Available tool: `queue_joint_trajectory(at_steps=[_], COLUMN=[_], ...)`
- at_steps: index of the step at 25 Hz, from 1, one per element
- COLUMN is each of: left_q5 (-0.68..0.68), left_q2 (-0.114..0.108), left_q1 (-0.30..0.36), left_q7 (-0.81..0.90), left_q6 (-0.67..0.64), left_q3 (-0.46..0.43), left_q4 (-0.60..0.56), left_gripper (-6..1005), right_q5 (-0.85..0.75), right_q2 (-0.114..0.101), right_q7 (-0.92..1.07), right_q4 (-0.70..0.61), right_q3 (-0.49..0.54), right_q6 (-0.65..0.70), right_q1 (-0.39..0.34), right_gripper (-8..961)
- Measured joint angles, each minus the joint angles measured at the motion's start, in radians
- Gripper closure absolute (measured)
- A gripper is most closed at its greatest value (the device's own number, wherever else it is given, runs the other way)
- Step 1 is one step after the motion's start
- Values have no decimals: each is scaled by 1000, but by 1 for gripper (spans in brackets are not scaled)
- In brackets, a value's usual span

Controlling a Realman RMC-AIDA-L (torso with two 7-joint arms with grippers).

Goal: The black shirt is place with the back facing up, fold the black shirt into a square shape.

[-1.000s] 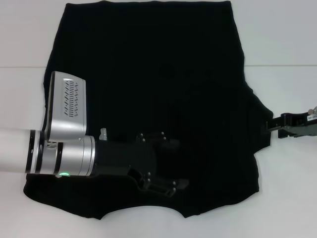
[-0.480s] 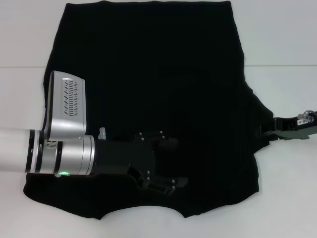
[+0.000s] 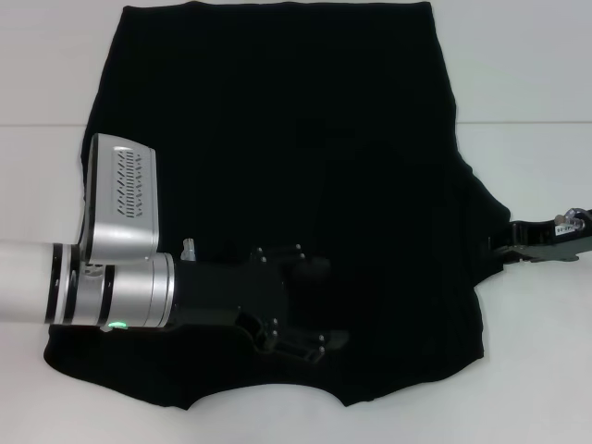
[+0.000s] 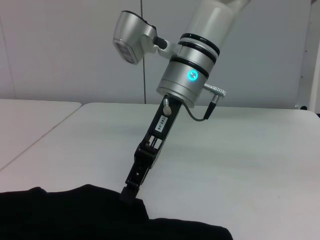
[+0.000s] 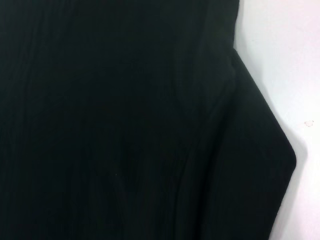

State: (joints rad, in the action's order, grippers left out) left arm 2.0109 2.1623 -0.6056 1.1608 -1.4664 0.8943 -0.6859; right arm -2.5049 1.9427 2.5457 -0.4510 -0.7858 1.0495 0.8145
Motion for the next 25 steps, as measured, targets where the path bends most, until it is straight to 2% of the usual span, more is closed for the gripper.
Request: queue_joint_trajectory(at_steps=[6,12,15,25], left_q5=[-1,-5,-6,-13], left_q2=[1,1,1,1], left_q1=[0,0,0,5], left_q7=[9,10,10,17], left_q6=[0,0,0,-11], left_q3=[0,-1,-3,-28], left_q4=[-3,-4,-4,-3], left_gripper=[73,75,77,82], right_q5=[-2,-2,-2,6], right_q2=[7,16,17,3], right_q7=[-5,-5,-9,-13], right_q4=[0,-7,-10,-89], right_q3=[-26,-42,-41,-26], right_q6=[-20,-31,-31,-9], right_q1=[8,11,6,-74], right_gripper=[541,770,943,946])
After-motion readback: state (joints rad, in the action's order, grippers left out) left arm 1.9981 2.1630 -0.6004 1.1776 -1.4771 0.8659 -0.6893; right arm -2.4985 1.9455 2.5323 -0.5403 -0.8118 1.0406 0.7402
